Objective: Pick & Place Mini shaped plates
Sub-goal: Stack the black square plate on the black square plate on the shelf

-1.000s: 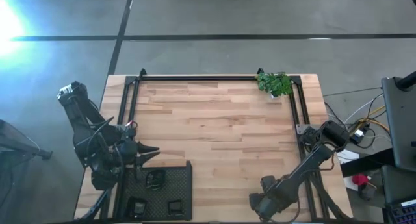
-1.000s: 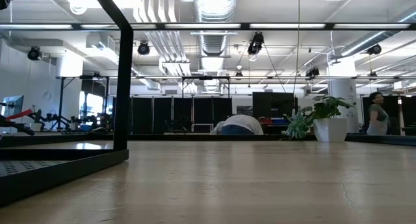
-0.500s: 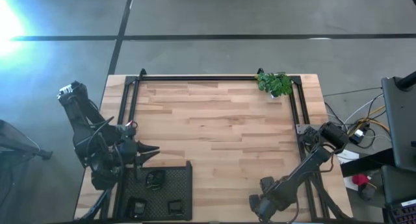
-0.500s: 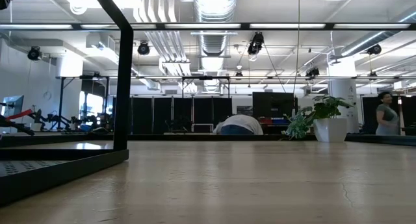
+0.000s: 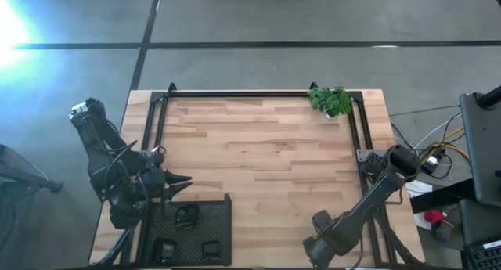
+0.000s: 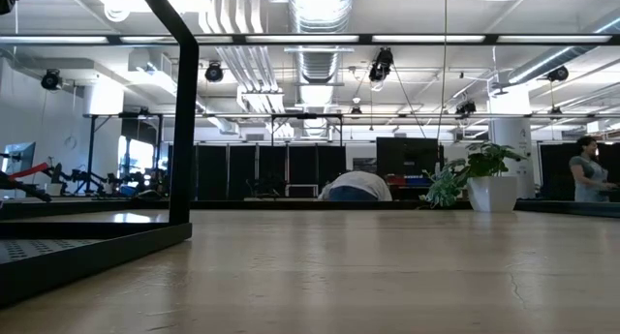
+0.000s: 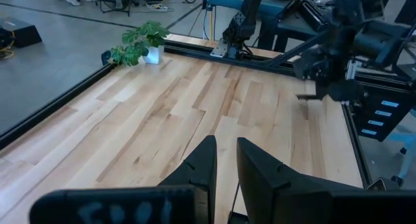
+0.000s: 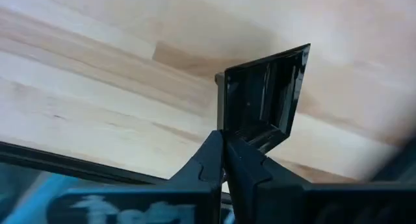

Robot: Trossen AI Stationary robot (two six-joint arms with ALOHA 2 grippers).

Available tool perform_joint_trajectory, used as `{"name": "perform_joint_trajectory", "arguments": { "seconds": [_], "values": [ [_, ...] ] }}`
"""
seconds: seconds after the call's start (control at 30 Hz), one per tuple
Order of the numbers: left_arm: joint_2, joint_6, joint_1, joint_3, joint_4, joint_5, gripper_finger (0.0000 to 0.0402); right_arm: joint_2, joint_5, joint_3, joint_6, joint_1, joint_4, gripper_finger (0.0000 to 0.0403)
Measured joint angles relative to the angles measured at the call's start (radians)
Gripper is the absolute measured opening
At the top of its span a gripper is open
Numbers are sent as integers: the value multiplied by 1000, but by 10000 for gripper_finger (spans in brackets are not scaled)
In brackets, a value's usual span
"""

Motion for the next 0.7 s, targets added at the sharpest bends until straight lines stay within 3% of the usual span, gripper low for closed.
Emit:
{"name": "perform_joint_trajectory", "arguments": {
  "seconds": [0.2, 0.37, 0.7],
  "values": [
    [0, 1, 0, 0, 0, 0, 53, -5, 7, 167, -156, -40, -293, 8],
    [0, 2, 0, 0, 0, 0, 53, -5, 173, 290, -302, -91, -437, 8],
    [0, 29, 15, 0, 0, 0, 53, -7, 417, 440, -763, -284, -478, 8]
  ]
}}
